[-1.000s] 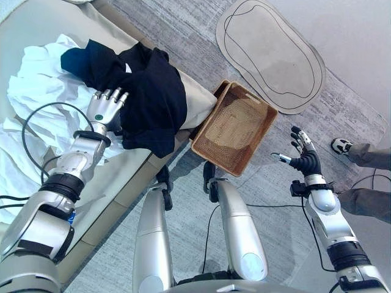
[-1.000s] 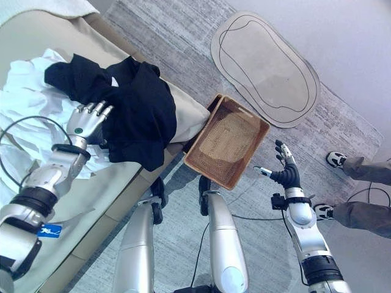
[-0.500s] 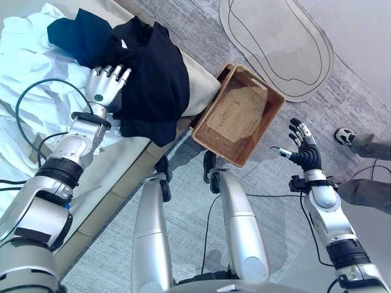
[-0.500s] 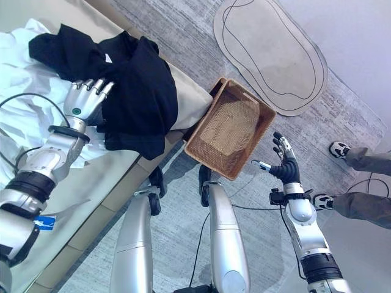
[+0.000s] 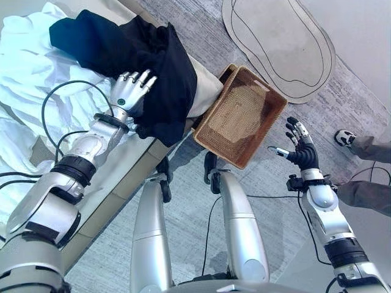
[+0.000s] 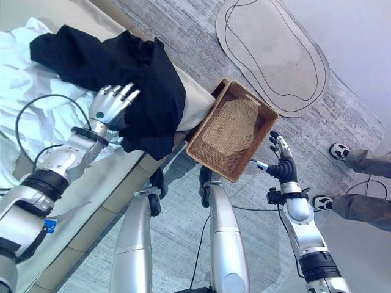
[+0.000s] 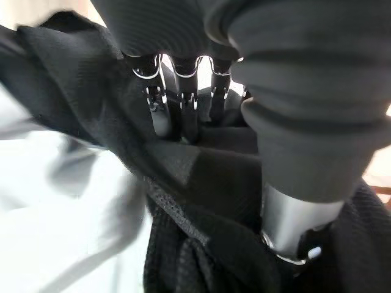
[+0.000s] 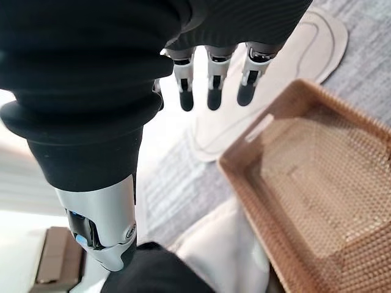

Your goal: Pick up clothes into the bucket

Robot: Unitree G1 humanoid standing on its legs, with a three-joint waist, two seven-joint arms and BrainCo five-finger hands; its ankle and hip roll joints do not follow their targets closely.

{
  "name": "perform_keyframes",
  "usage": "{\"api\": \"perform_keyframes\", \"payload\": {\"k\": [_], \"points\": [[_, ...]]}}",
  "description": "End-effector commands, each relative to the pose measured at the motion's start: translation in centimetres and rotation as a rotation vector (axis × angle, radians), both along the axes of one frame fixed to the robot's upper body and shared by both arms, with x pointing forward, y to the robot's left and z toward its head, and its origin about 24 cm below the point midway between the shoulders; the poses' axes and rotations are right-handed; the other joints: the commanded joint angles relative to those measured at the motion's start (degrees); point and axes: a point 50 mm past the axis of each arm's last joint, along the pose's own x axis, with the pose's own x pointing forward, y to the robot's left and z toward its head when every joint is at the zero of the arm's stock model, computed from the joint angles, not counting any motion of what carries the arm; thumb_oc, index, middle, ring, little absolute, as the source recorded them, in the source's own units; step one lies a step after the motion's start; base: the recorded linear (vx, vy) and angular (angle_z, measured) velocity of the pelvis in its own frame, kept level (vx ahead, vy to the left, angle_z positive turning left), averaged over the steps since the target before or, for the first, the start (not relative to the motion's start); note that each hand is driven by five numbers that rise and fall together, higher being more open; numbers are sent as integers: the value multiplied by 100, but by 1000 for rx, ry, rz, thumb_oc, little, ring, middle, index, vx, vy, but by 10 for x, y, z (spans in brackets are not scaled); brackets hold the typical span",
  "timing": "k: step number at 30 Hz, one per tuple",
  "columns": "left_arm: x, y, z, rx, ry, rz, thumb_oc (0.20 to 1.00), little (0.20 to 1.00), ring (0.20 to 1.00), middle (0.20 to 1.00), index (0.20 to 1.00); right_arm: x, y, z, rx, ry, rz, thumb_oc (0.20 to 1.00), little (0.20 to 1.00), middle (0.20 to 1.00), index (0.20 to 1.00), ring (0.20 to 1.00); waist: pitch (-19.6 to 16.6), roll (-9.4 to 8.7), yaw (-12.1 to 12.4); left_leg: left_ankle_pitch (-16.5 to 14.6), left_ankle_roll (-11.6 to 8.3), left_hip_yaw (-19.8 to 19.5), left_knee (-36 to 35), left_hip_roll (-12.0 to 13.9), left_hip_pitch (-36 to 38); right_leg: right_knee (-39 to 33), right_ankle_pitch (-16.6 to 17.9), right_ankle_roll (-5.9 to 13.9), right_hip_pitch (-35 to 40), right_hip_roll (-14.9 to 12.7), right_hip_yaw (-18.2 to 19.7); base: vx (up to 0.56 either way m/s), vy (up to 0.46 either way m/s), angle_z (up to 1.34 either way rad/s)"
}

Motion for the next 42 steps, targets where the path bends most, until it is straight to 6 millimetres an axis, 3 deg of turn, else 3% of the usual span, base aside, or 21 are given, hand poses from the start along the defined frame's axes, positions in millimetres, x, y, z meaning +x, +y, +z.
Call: {"api": "perform_keyframes", "payload": {"k": [1,2,3,5,6,7,9,12,13,14,15,16,18,19,20,21,24,29,35,42], "points": [[4,-13,-6,1,6,-34,1000,1000,1000,1000,1000,-10,-4,4,4,-49,9,1000,1000,1000,1000,1000,-505,229,-159,-247,-142,-443,86,338,-75,-1005,1013,547,141,-415,183,78,-1,-2],[5,-13,-7,19,14,-27,1000,1000,1000,1000,1000,-9,-3,3,4,-44,17,1000,1000,1000,1000,1000,-545,247,-170,-396,-174,-484,91,349,-15,-962,882,600,172,-382,223,-70,14,-3],[8,-14,-7,55,24,-15,1000,1000,1000,1000,1000,-9,-2,5,1,-47,24,1000,1000,1000,1000,1000,-530,236,-199,-248,-137,-429,79,350,-104,-1003,1017,550,99,-417,196,5,10,-4],[9,-15,-7,73,28,-15,1000,1000,1000,1000,1000,-9,-2,4,-2,-45,26,1000,1000,1000,1000,1000,-567,253,-195,-399,-170,-470,95,360,-57,-956,885,600,122,-385,238,0,0,0],[10,-16,-6,91,40,-17,1000,1000,1000,1000,1000,-9,-3,4,-5,-42,22,1000,1000,1000,1000,1000,-546,246,-214,-257,-132,-428,100,360,-137,-985,1015,554,64,-410,211,0,0,0],[11,-17,-6,88,51,-17,200,200,200,200,200,-9,-3,3,-1,-37,20,1000,1000,1000,1000,1000,-562,261,-221,-251,-131,-425,96,357,-140,-983,1021,557,50,-412,224,-59,19,1],[10,-16,-6,85,53,-19,200,200,200,200,200,-10,-4,2,-1,-33,18,1000,1000,1000,1000,1000,-606,284,-215,-389,-168,-460,81,359,-70,-952,895,610,95,-386,258,84,-3,0],[8,-15,-11,77,69,-25,200,200,200,200,200,-11,-5,-1,4,-24,12,1000,1000,1000,1000,1000,-638,304,-198,-368,-169,-439,23,354,-35,-962,896,613,108,-397,254,13,3,-3],[7,-13,-15,77,76,-20,200,200,200,200,200,-11,-5,-1,1,-24,10,1000,1000,1000,1000,1000,-625,292,-199,-210,-138,-398,-10,346,-78,-1022,1034,563,79,-432,220,0,0,0],[7,-13,-15,77,77,-20,200,200,200,200,200,-11,-5,-2,0,-23,11,1000,1000,1000,1000,1000,-657,306,-194,-356,-174,-440,-9,353,-9,-986,904,613,126,-403,255,-66,3,-1],[6,-13,-18,79,82,-18,200,200,200,200,200,-12,-5,-2,-1,-22,7,1000,1000,1000,1000,1000,-641,294,-192,-205,-140,-401,-28,347,-59,-1033,1039,563,92,-434,219,80,-14,1],[6,-11,-20,77,90,-14,200,200,200,200,200,-12,-5,-2,-2,-21,7,1000,1000,1000,1000,1000,-693,310,-180,-349,-178,-440,-51,355,33,-1011,912,620,161,-407,250,0,0,0],[5,-9,-25,69,101,-3,200,200,200,200,200,-13,-5,-4,-5,-14,3,1000,1000,1000,1000,1000,-728,322,-167,-331,-189,-432,-99,354,104,-1046,920,632,220,-409,242,7,-3,1],[4,-8,-27,67,108,1,200,200,200,200,200,-13,-6,-5,-5,-9,1,1000,1000,1000,1000,1000,-712,314,-167,-177,-158,-387,-124,343,66,-1096,1059,584,202,-438,197,0,0,0],[4,-6,-30,61,117,6,200,200,200,200,200,-13,-5,-7,-6,-4,0,1000,1000,1000,1000,1000,-753,331,-159,-310,-200,-427,-171,355,186,-1101,937,634,303,-411,223,-72,-1,4],[3,-5,-32,59,121,11,200,200,200,200,200,-12,-4,-7,-6,-3,0,1000,1000,1000,1000,1000,-744,316,-156,-128,-170,-375,-250,345,188,-1203,1092,588,326,-446,170,0,0,0],[0,-2,-37,38,131,13,200,200,200,200,200,-13,-3,-10,-11,12,2,1000,1000,1000,1000,1000,-766,318,-107,-78,-187,-385,-442,332,451,-1333,1130,604,559,-457,140,-23,-3,1],[-14,-3,-44,-132,115,-24,200,200,200,200,200,-14,-1,-21,-15,53,-8,1000,1000,1000,1000,1000,-761,301,55,104,-249,-385,-1046,286,1186,-1816,1248,646,1275,-510,13,18,-31,6],[-46,-15,-64,-436,135,-142,200,200,200,200,200,-11,5,-39,-8,128,-30,1000,1000,1000,1000,1000,-784,294,339,448,-336,-448,-2236,222,2648,-2731,1487,703,2687,-613,-247,66,-45,13],[-73,-27,-56,-639,142,-299,200,200,200,200,200,-7,19,-46,-1,167,20,1000,1000,1000,1000,1000,-944,315,514,664,-387,-471,-3074,267,3738,-3481,1622,752,3814,-588,-451,78,-26,11]]}}
